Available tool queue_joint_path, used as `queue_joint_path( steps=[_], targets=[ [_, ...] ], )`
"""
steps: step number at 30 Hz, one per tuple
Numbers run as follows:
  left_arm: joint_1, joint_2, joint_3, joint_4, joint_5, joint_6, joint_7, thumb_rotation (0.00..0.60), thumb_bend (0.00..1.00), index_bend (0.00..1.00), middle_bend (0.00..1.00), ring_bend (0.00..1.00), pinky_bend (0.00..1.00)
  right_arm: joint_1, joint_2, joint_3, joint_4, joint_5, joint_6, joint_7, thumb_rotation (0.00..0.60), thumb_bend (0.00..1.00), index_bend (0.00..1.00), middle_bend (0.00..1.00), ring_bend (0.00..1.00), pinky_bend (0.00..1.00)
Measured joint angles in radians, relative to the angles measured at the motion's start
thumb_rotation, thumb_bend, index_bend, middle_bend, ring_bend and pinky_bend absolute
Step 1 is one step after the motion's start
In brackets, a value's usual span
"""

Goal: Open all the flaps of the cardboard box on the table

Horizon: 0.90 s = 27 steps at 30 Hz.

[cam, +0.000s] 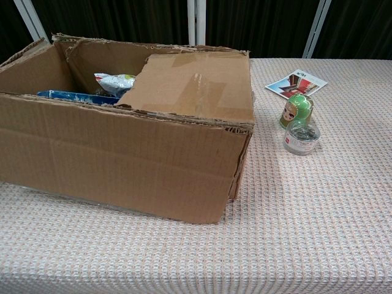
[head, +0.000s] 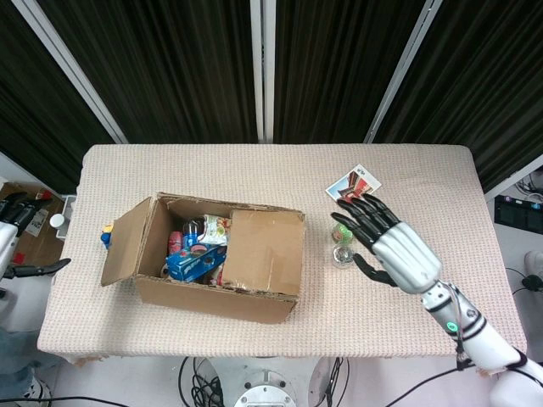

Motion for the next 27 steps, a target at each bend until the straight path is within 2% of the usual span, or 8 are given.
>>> queue_joint_path(
  steps=[3,5,9,11,16,20,23,27],
  targets=[
    [0.054,-0.018,0.022,0.018,0.021,0.056,-0.001,0.287,0.00,0.16,0.24,0.13,0.29,0.137,-0.013,0.044,-0.035,0.129,-0.179,-0.080,0.600,0.72,0.00,0.01,0.00,0.00],
    [0.080,-0.026,0.033,0.027,0.030,0.081,-0.005,0.288,0.00,0.16,0.24,0.13,0.29,0.237,-0.036,0.071,-0.046,0.240,-0.275,-0.146,0.600,0.79,0.00,0.04,0.00,0.00],
    [0.126,-0.039,0.054,0.046,0.051,0.126,-0.021,0.282,0.00,0.16,0.24,0.13,0.29,0.423,-0.108,0.101,-0.038,0.457,-0.372,-0.292,0.600,0.90,0.05,0.09,0.00,0.00],
    [0.142,-0.042,0.059,0.052,0.058,0.144,-0.027,0.281,0.00,0.16,0.24,0.13,0.29,0.515,-0.154,0.103,-0.024,0.575,-0.398,-0.374,0.600,0.92,0.08,0.10,0.00,0.00],
    [0.176,-0.044,0.068,0.067,0.076,0.184,-0.044,0.282,0.00,0.16,0.24,0.13,0.29,0.711,-0.266,0.078,0.018,0.832,-0.407,-0.545,0.600,0.95,0.15,0.14,0.00,0.00],
    [0.194,-0.047,0.073,0.076,0.088,0.202,-0.060,0.280,0.00,0.16,0.24,0.13,0.29,0.862,-0.359,0.029,0.059,1.040,-0.372,-0.677,0.600,0.97,0.19,0.16,0.00,0.00],
    [0.202,-0.050,0.076,0.083,0.096,0.207,-0.071,0.282,0.00,0.16,0.24,0.13,0.29,0.960,-0.422,-0.014,0.086,1.166,-0.324,-0.764,0.600,0.97,0.22,0.17,0.00,0.00],
    [0.208,-0.057,0.078,0.094,0.103,0.207,-0.083,0.278,0.00,0.16,0.24,0.13,0.29,1.041,-0.485,-0.072,0.116,1.275,-0.245,-0.849,0.600,0.98,0.24,0.18,0.00,0.00]
  ],
)
